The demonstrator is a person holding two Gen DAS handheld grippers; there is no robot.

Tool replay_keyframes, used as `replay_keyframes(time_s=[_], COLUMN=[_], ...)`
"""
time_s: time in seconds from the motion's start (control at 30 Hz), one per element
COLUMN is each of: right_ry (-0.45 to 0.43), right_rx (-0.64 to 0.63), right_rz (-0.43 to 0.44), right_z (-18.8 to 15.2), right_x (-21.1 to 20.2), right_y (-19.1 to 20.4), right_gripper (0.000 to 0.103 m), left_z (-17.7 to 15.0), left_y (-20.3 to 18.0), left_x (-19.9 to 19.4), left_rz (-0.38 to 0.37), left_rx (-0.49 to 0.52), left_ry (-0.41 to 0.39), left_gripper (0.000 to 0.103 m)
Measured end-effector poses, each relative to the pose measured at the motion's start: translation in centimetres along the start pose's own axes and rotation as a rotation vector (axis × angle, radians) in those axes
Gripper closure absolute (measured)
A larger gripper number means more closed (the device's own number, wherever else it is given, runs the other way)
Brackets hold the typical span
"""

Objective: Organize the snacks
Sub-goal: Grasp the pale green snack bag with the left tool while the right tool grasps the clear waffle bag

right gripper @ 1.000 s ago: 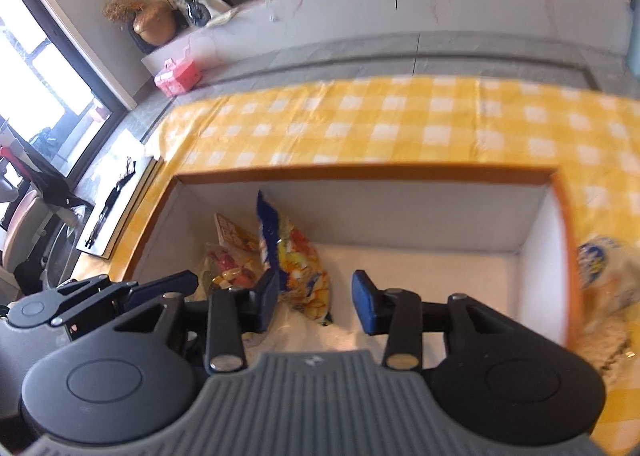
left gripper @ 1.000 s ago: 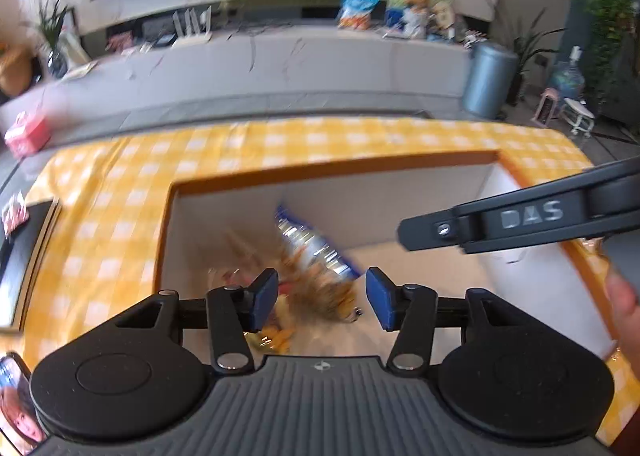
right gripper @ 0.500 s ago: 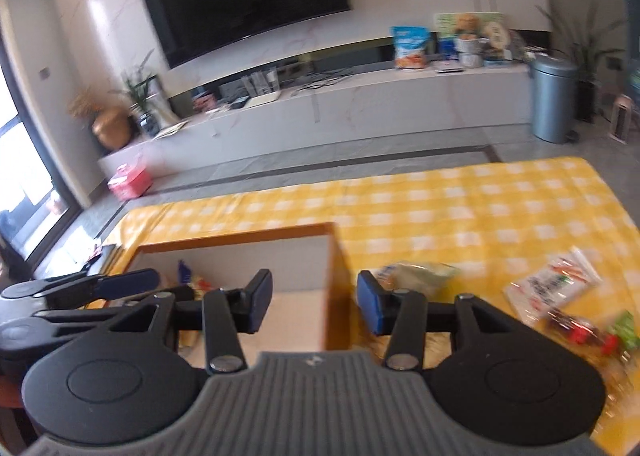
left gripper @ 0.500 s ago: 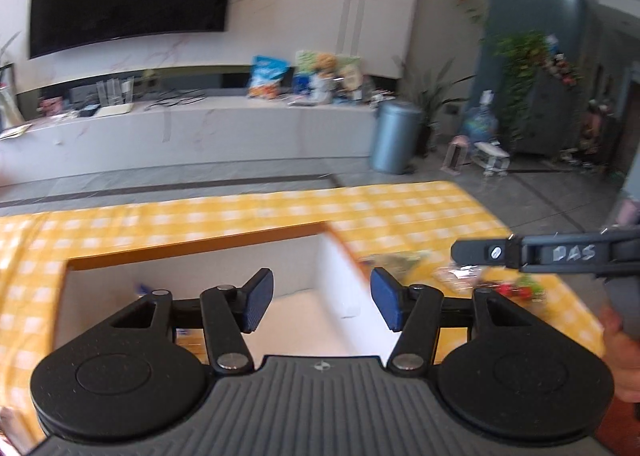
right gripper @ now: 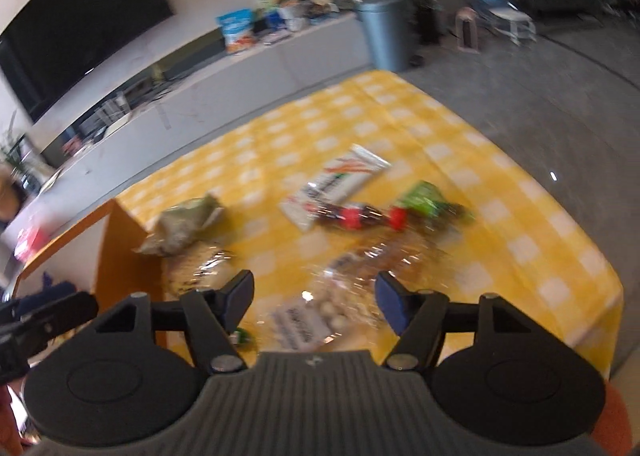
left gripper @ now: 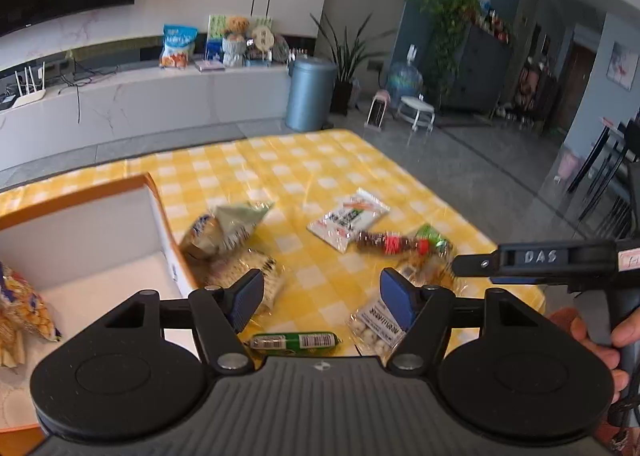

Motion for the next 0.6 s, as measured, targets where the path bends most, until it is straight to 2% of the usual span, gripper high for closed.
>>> replay_keyframes(time_s=[0.13, 0.23, 0.3, 0.37, 0.43, 0.6], right_ry=[0.028, 0.094, 0.127, 0.145, 0.156, 0.187], right_rx=[0.117, 0.192, 0.242, 0.272, 0.292, 0.326], right_rz=[-0.037, -0.073, -0.073, -0.068, -0.074, -0.084], right_z=[-0.4, -0.3, -0.2, 0.2, 0.8, 1.7], right_x=[1.3, 3.5, 4.9, 6.1, 7.1, 9.6], right_y=[-2.8, -4.2, -4.9, -5.2, -5.2, -5.4], right_gripper=[0.034, 0.025, 0.025, 0.025, 0.017, 0.009], left_z=[-0.2, -0.4, -0.1, 0.1, 0.5, 1.7], left_y=[-0.7, -1.1, -1.2, -1.1, -0.9, 0.3], left_x=[1.5, 1.9, 2.4, 2.9, 3.2, 3.8], left_rz=[0.018, 0.031, 0.036, 0.044, 0.056, 0.084], left_rx=[0.021, 0.047, 0.056, 0.062, 0.065, 0.073], left_ry=[0.046, 0.061, 0.071, 0.078, 0.083, 0.084], left_gripper=[0.024, 0.024, 0.024, 0.024, 0.024, 0.024])
Point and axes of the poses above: each gripper's, at about its wrist camera, not at the fingertips, and x roughly the way its jaws point, y to its left, z to its top, the point moved 2 cm from there along x, roughly the way its jaws point, and after that the axes turned 2 degrees about z, right-handed, at the moved point
